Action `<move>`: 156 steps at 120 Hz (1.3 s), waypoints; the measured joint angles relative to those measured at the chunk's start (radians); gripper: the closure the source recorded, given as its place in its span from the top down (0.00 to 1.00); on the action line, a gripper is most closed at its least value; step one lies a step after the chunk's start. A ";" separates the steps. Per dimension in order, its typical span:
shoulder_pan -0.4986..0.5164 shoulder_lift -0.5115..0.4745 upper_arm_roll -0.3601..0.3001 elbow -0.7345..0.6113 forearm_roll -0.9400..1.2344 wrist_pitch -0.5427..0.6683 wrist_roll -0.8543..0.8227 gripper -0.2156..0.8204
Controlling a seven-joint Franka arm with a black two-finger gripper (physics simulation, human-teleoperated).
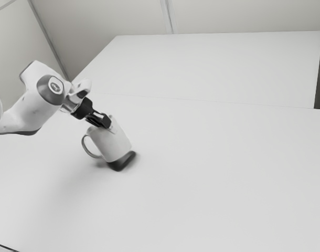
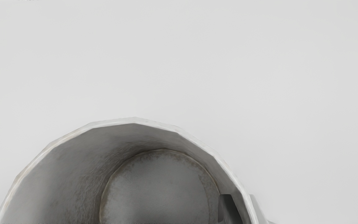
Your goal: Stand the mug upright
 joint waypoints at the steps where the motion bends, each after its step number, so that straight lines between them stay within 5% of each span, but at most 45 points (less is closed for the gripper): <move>1: -0.007 -0.001 0.001 0.000 0.018 0.007 -0.011 0.03; 33: -0.164 -0.040 0.004 -0.042 0.415 0.137 -0.339 0.03; 49: -0.060 -0.075 0.017 -0.130 0.515 0.224 -0.468 0.03; 60: 0.001 -0.095 0.022 -0.169 0.544 0.273 -0.541 0.03; 81: -0.082 -0.095 0.035 -0.189 0.564 0.324 -0.660 0.03; 156: -0.138 -0.093 0.042 -0.244 0.637 0.319 -0.936 0.03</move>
